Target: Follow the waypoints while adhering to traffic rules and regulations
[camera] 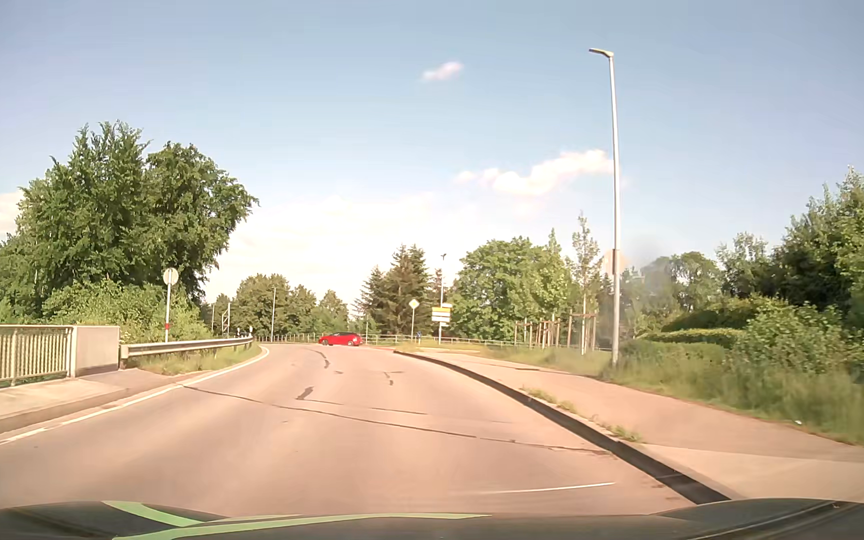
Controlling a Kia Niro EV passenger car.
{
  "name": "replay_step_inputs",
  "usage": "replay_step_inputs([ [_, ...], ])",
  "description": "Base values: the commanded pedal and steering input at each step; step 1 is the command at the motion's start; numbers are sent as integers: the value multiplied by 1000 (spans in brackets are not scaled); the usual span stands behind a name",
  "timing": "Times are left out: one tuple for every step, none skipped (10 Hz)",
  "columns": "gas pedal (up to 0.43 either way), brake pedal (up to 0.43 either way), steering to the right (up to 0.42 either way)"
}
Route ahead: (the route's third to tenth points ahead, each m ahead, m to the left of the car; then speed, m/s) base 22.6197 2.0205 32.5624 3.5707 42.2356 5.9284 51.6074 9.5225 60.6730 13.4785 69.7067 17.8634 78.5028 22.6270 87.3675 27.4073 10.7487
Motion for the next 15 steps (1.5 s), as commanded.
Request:
replay_step_inputs([
  [118, 0, -36],
  [98, 0, -36],
  [98, 0, -36],
  [87, 0, -36],
  [87, 0, -36],
  [79, 0, -35],
  [79, 0, -34],
  [79, 0, -32],
  [67, 0, -29],
  [67, 0, -29],
  [67, 0, -29],
  [67, 0, -29],
  [67, 0, -29],
  [67, 0, -29],
  [67, 0, -29],
])
